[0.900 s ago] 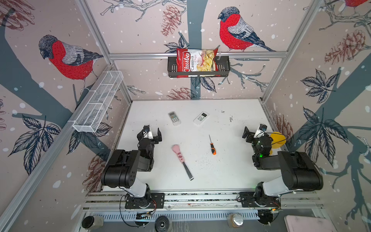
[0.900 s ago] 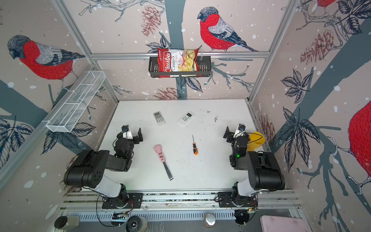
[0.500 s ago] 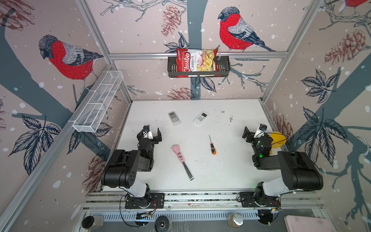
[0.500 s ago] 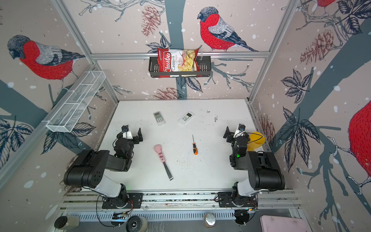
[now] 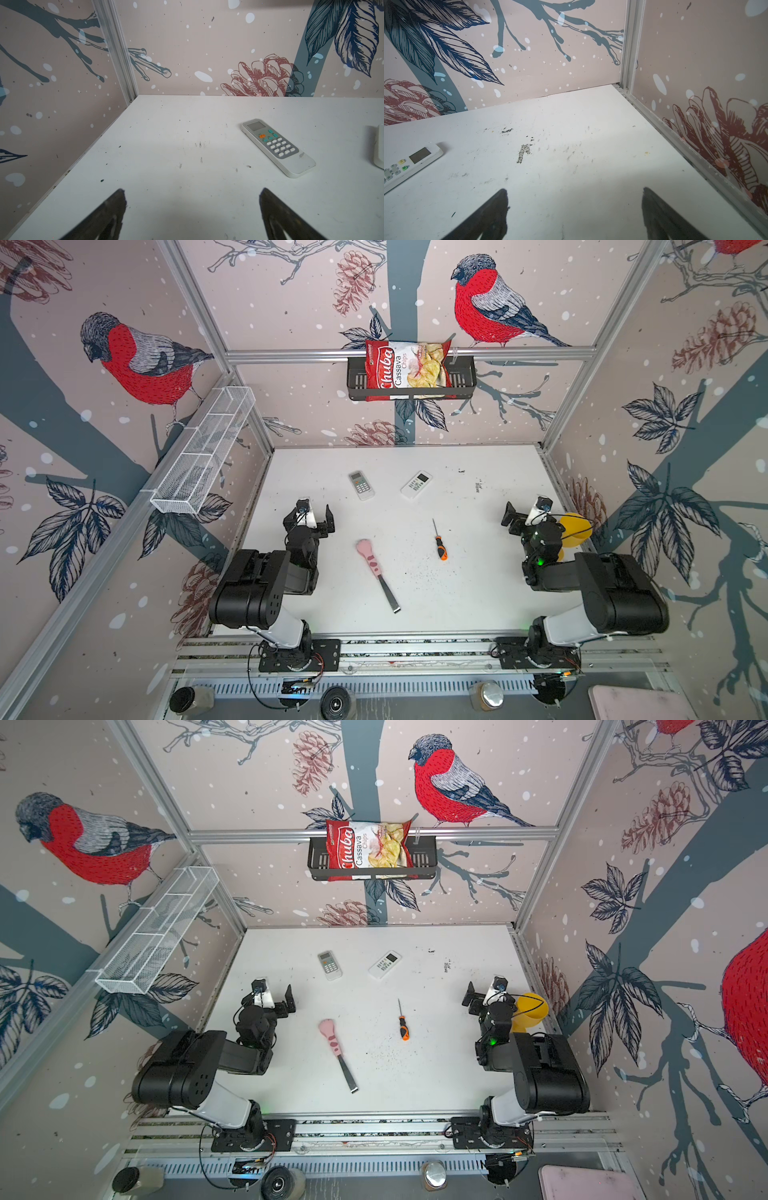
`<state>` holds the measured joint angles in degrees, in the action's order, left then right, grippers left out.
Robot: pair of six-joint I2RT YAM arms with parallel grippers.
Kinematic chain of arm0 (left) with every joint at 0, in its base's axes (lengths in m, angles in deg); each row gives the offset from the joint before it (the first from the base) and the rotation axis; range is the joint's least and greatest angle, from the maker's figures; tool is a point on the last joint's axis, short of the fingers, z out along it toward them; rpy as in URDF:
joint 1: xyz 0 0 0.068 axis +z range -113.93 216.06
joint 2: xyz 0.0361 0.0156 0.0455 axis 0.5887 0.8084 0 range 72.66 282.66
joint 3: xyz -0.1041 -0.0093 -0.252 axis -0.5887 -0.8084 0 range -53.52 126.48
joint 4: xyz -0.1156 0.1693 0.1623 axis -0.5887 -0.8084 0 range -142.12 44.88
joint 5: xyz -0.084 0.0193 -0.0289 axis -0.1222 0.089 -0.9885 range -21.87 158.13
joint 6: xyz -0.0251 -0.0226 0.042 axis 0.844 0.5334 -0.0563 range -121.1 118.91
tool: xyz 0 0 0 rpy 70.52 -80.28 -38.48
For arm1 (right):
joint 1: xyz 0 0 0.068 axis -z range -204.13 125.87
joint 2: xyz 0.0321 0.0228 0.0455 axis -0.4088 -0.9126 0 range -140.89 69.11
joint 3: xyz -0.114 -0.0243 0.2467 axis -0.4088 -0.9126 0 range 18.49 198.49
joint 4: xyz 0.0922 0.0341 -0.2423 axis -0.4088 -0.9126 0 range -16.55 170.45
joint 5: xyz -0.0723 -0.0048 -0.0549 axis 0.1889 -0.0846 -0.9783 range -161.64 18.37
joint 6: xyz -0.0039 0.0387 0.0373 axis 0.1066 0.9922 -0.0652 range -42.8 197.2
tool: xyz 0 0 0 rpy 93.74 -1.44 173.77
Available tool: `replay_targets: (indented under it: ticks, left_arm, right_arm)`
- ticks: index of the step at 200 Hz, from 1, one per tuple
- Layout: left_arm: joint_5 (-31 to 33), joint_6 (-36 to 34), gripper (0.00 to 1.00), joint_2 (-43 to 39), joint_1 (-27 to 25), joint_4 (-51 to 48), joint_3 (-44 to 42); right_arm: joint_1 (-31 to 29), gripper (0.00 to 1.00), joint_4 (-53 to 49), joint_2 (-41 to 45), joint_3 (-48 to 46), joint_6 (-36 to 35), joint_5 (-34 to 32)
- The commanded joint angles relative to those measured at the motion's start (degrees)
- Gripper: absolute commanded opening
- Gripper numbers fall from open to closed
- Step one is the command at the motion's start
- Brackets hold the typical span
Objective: Unload the batteries from the remote control
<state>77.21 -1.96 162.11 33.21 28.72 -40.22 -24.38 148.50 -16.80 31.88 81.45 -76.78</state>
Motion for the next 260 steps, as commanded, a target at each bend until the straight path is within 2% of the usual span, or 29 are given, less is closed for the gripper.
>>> replay_targets:
  ticks: [1,28,36,47,55,79,104,133,147,167,181,211,260]
  left_arm:
    - [-1.0,0.4,0.99,0.0,0.4,0.6,0.4]
    - [-2.0,0.7,0.99,-0.3,1.1,1.3,-0.1]
    - [-1.2,0.8,0.99,-1.4,1.0,0.3,0.4]
    - [-0.4,0.9,0.99,-5.8,1.0,-9.8,3.7]
    - [-0.3,0.8,0.99,-7.9,1.0,-19.2,8.4]
    - [-7.4,-3.3,0.99,-8.5,0.7,-49.8,26.3]
    - [-13.8,-2.0,0.99,-5.5,-0.7,-65.1,40.1]
    - [-10.4,-2.0,0.98,0.6,-7.2,-75.1,52.7]
    - [-7.5,1.3,0.96,4.5,-9.0,-78.6,57.5]
    - [-3.5,11.9,0.95,10.1,-9.2,-83.8,63.6]
    - [-4.7,14.6,0.94,13.9,-9.4,-85.4,66.8]
    - [-2.7,20.8,0.94,21.7,-9.8,-88.9,74.1]
    - [-4.7,26.5,0.9,35.5,-9.8,-99.2,88.6]
  right_arm:
    - [0.0,1.0,0.0,0.0,0.2,-0.6,0.4]
    - [-1.7,1.0,0.9,1.9,-0.2,-1.5,-3.6]
    - [-3.0,0.99,-3.2,5.1,0.5,-2.1,-5.1]
    - [-4.4,1.0,-17.9,10.4,5.2,0.1,-8.8]
    - [-4.5,0.99,-24.2,13.0,7.7,2.9,-9.3]
    - [-4.7,1.0,-31.1,18.2,10.4,7.8,-6.2]
    - [-4.8,1.0,-39.0,18.4,16.3,11.8,-0.3]
    - [-5.8,1.0,-42.2,16.5,20.7,14.6,4.8]
    - [-6.4,1.0,-43.6,14.8,23.0,15.6,5.3]
    - [-7.7,1.0,-45.2,11.9,26.2,16.2,4.5]
    - [-9.1,1.0,-45.3,11.0,27.5,16.5,2.4]
    - [-12.0,1.0,-44.9,7.8,30.3,16.9,-0.3]
    - [-14.4,1.0,-45.8,1.9,34.1,16.1,-1.7]
